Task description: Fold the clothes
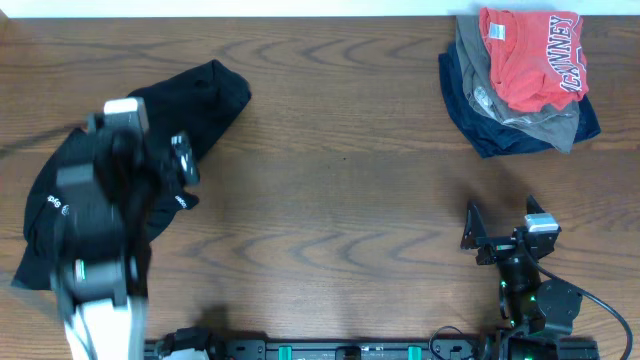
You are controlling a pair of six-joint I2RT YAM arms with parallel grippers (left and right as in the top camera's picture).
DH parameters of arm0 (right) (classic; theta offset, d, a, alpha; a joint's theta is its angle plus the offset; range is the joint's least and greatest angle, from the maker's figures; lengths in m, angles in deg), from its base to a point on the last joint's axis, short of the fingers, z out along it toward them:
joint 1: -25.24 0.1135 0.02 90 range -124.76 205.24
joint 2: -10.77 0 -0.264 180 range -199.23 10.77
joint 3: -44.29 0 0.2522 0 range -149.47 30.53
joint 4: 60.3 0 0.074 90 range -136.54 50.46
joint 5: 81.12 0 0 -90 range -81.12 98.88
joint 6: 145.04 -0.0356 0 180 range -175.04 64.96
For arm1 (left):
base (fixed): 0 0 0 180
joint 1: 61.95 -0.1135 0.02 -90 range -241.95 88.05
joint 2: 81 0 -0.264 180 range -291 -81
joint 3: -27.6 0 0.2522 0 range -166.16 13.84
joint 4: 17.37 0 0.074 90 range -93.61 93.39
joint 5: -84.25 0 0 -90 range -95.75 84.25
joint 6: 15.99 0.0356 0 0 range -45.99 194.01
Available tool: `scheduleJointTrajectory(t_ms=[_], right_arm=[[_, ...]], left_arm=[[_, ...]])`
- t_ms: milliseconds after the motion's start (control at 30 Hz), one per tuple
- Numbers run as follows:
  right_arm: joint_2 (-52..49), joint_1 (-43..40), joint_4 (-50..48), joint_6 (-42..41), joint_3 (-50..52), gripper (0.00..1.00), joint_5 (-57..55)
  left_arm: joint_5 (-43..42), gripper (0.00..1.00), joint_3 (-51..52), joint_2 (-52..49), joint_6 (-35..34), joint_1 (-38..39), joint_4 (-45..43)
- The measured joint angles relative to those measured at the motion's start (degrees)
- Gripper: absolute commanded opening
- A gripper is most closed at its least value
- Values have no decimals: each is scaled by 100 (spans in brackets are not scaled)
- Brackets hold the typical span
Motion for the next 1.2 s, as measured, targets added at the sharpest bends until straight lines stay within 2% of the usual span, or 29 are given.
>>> scheduleJointTrajectory(t_ms=[233,400,533,900,1200], right_arm=[[0,0,2,0,0,99,-2],[0,0,2,0,0,99,0],[0,0,0,0,0,99,-2],[0,0,0,0,0,99,0],[0,0,0,0,0,99,0]], left_arm=[[-44,98,2015,2052,83,0,-1390],[-256,98,3729,3014,81,0,-2653],[-426,98,4627,3576,74,0,-3294],[-560,98,5490,4752,55,0,-3447],[-540,98,5539,4874,42,0,-3088]])
